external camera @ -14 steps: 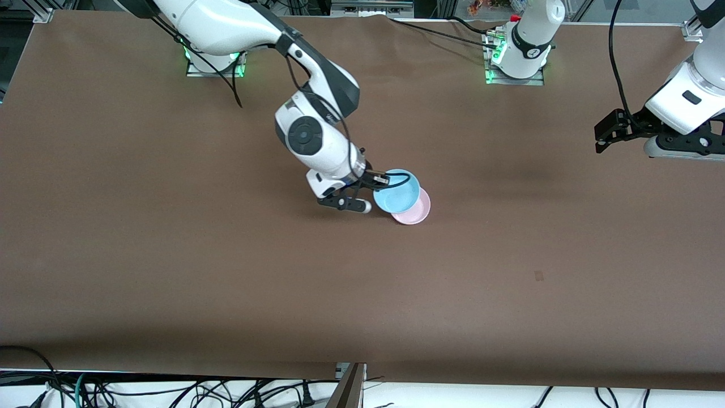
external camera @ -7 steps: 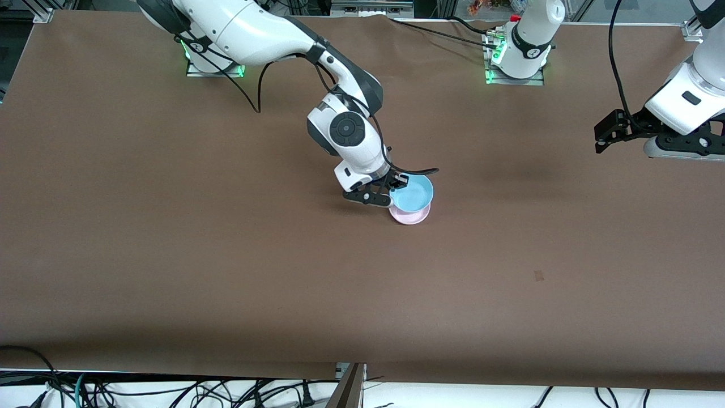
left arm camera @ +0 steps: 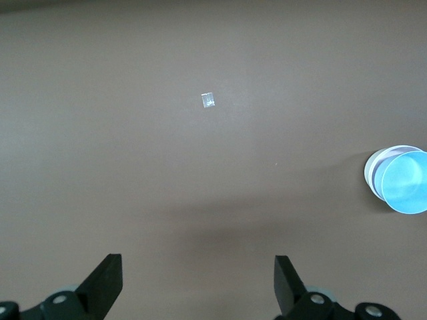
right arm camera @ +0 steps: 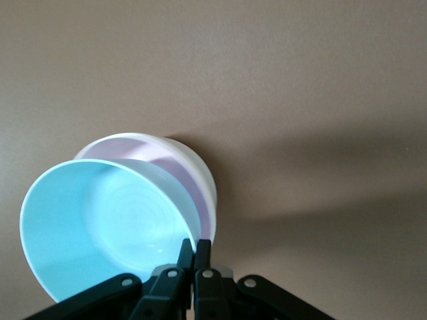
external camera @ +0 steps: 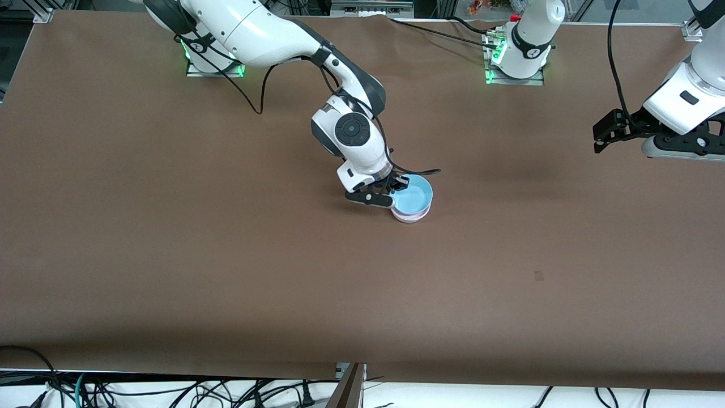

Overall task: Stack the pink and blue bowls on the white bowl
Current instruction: 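Lower the blue bowl into the pink bowl with the right gripper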

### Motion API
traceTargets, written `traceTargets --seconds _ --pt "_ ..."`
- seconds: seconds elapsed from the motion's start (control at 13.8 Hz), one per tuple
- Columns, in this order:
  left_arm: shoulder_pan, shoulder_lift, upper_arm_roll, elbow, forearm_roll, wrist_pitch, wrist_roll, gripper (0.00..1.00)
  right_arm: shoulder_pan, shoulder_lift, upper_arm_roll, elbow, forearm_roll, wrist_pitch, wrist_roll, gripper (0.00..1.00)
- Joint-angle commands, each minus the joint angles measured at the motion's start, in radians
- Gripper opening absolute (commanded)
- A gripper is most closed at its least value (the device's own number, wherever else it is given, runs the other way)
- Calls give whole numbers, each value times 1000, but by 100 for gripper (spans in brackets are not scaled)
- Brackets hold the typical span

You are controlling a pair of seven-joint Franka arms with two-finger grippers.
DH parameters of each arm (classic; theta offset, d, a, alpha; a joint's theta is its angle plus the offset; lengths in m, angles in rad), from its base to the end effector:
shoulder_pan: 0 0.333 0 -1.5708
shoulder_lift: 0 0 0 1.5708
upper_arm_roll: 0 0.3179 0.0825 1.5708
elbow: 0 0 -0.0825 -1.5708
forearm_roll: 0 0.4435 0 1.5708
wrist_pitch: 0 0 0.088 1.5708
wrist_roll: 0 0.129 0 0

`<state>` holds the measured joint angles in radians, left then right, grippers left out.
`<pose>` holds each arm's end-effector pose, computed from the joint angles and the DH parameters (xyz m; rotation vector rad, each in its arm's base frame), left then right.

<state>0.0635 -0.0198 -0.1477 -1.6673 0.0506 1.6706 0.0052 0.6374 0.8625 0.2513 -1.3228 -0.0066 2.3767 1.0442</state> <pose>0.6140 -0.0464 0.5738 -3.0856 0.1449 -0.0386 0.5494 0.6071 0.1944 -2.8416 0.3669 0.0320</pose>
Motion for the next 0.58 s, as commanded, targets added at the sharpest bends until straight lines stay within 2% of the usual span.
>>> traceTargets --seconds 0.0,0.51 --pt "-4 -9 2 -6 -3 6 9 100 2 17 -6 57 -10 -10 16 0" --pt "-4 -8 2 -6 -3 6 9 100 1 27 -15 63 -12 -1 13 0"
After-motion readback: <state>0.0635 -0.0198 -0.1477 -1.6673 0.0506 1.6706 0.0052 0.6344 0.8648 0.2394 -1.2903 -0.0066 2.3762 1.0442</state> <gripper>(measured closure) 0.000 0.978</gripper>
